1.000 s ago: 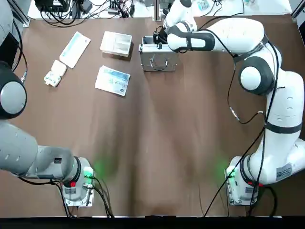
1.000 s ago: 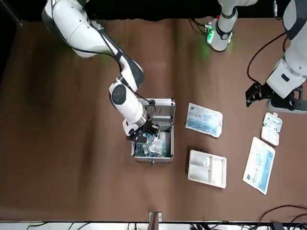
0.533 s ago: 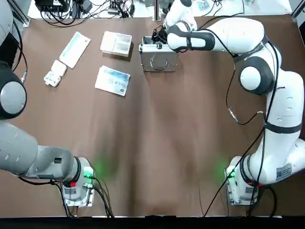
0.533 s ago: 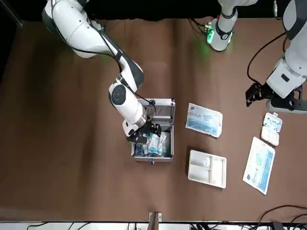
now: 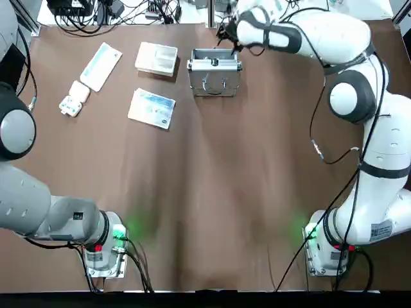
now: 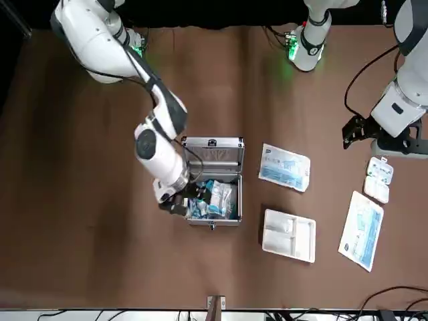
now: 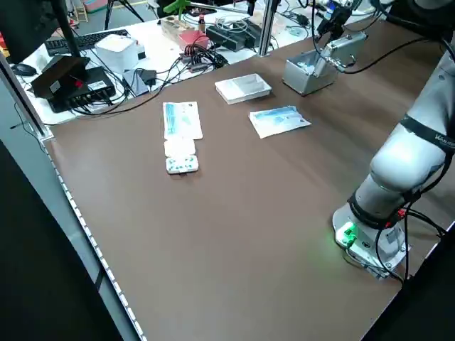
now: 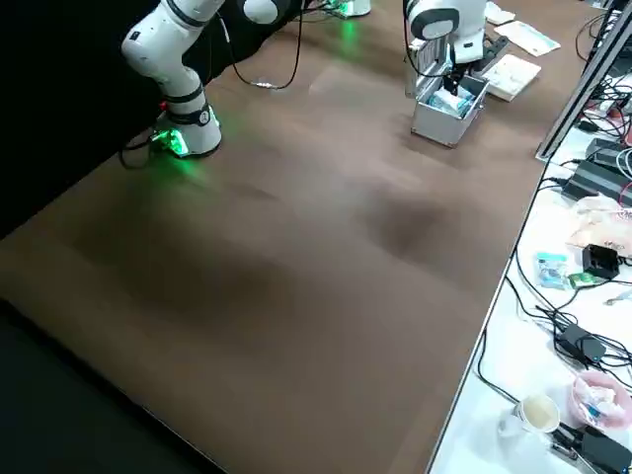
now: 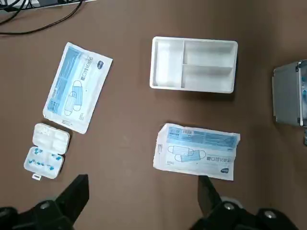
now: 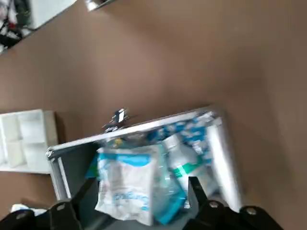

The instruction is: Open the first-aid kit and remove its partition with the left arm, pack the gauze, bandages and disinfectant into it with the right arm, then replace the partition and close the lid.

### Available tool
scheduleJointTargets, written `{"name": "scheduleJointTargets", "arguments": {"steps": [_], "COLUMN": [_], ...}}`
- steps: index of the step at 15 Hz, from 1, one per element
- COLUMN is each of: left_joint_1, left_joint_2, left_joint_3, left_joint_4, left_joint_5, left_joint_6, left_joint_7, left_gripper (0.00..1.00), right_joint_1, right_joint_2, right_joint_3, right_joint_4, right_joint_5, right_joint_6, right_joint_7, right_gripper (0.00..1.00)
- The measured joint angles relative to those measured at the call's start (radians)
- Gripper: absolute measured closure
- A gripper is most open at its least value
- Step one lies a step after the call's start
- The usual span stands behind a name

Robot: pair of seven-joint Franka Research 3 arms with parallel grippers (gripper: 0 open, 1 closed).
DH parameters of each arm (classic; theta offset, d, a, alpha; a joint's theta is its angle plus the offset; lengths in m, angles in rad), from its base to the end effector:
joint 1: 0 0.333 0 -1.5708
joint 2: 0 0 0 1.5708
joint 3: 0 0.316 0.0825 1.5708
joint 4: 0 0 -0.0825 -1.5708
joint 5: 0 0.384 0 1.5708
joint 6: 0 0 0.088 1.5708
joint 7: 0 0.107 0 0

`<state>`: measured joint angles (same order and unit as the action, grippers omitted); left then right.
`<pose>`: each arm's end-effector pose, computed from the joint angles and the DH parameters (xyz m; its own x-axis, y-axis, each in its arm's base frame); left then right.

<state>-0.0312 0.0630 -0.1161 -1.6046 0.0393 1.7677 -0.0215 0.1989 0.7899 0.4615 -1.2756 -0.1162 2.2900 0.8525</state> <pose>0.5850 -0.0813 0.5908 0.9862 -0.1314 0.1009 -0.1290 -0.9912 -0.0297 0.6652 0.3875 0.3436 0.9542 -0.2981 0.0241 -0.2708 -0.8953 -0.3537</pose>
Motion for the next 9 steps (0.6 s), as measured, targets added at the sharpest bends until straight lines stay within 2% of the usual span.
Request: {"name": "scheduleJointTargets", "arguments": {"steps": [2,4,9], "left_joint_1": [-0.001,-0.003,-0.002], "left_joint_2": [0.0,-0.001,-0.001], "left_joint_3": [-0.001,-0.001,0.0], "left_joint_4": [0.0,0.0,-0.001], "left_joint_5": [0.0,0.0,0.0], "left_joint_6": [0.0,0.0,-0.001], "left_joint_7": [0.008,0.031,0.078], "left_gripper": [0.0,0.0,0.0], "right_joint_1": [-0.041,-0.107,-0.409], "right_joint_2": [-0.01,-0.037,-0.142], "right_joint_3": [0.005,0.028,0.182], "right_joint_4": [0.037,0.057,0.069], "right_joint_5": [0.001,0.002,0.009], "right_joint_6": [-0.103,-0.181,-0.46], "right_joint_7": [-0.033,-0.074,-0.26], "right_gripper": [0.16,0.16,0.15]}}
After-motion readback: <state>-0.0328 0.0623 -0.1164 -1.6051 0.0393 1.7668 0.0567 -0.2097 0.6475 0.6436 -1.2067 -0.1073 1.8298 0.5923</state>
